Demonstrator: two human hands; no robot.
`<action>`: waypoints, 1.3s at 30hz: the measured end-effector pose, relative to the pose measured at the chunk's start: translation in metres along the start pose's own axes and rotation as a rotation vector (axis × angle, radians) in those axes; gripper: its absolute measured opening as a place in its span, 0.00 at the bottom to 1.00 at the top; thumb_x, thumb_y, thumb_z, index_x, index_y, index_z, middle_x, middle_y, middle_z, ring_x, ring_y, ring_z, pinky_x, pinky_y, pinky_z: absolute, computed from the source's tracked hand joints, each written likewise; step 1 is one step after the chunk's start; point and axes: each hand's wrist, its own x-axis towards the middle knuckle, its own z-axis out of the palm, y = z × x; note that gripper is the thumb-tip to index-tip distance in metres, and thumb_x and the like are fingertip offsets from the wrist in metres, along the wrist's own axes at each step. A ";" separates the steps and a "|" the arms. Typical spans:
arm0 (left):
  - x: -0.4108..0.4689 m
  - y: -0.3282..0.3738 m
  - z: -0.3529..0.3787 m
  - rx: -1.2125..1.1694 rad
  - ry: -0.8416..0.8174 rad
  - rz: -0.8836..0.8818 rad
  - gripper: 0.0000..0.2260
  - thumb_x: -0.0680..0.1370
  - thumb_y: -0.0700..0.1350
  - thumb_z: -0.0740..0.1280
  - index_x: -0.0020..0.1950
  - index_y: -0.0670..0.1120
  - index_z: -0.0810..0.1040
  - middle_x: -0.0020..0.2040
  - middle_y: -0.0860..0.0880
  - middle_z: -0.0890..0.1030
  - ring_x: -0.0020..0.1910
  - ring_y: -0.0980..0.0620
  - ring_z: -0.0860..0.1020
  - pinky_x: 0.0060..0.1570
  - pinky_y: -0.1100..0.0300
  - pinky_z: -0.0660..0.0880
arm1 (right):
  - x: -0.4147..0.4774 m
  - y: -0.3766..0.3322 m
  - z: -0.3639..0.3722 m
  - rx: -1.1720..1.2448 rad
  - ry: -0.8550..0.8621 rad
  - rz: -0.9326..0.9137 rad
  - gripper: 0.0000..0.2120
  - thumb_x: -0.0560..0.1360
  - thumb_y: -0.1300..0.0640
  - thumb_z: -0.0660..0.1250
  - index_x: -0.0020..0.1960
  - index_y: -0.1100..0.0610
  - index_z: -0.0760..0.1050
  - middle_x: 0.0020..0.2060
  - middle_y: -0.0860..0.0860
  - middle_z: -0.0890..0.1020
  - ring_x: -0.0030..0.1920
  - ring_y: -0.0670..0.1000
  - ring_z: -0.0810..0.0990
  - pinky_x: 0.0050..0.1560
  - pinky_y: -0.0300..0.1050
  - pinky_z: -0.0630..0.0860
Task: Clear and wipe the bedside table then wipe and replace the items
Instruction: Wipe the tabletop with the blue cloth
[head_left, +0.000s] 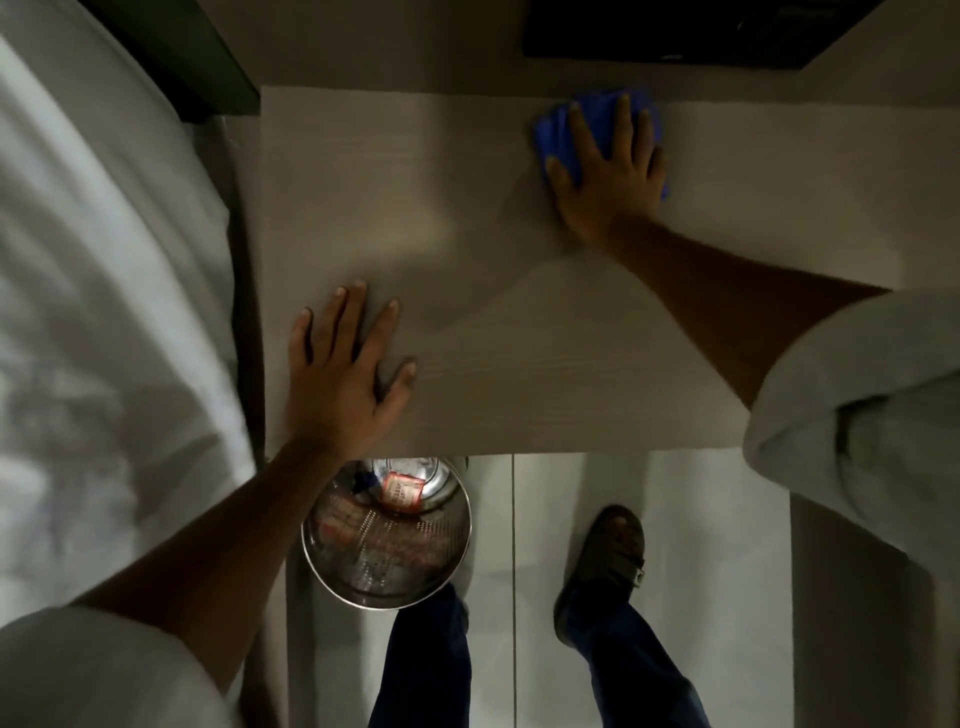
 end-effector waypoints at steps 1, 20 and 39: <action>-0.001 0.000 0.000 -0.008 0.003 -0.005 0.30 0.79 0.62 0.54 0.78 0.50 0.60 0.79 0.42 0.59 0.78 0.42 0.56 0.75 0.41 0.51 | -0.005 -0.007 0.004 -0.005 -0.003 -0.009 0.29 0.77 0.36 0.48 0.76 0.42 0.48 0.78 0.56 0.47 0.77 0.62 0.45 0.74 0.63 0.47; -0.043 -0.041 0.010 -0.082 0.079 -0.185 0.29 0.80 0.62 0.52 0.79 0.50 0.58 0.79 0.40 0.58 0.79 0.41 0.55 0.76 0.41 0.52 | -0.022 -0.117 0.036 -0.062 0.041 -0.159 0.27 0.79 0.39 0.46 0.76 0.43 0.47 0.78 0.56 0.47 0.77 0.62 0.43 0.74 0.62 0.44; -0.064 -0.001 -0.042 -0.930 0.353 -0.519 0.20 0.85 0.48 0.52 0.75 0.43 0.63 0.69 0.46 0.73 0.66 0.73 0.66 0.65 0.67 0.68 | -0.164 -0.183 0.071 0.034 -0.212 -0.582 0.25 0.80 0.47 0.44 0.77 0.46 0.51 0.78 0.54 0.46 0.77 0.59 0.40 0.74 0.59 0.40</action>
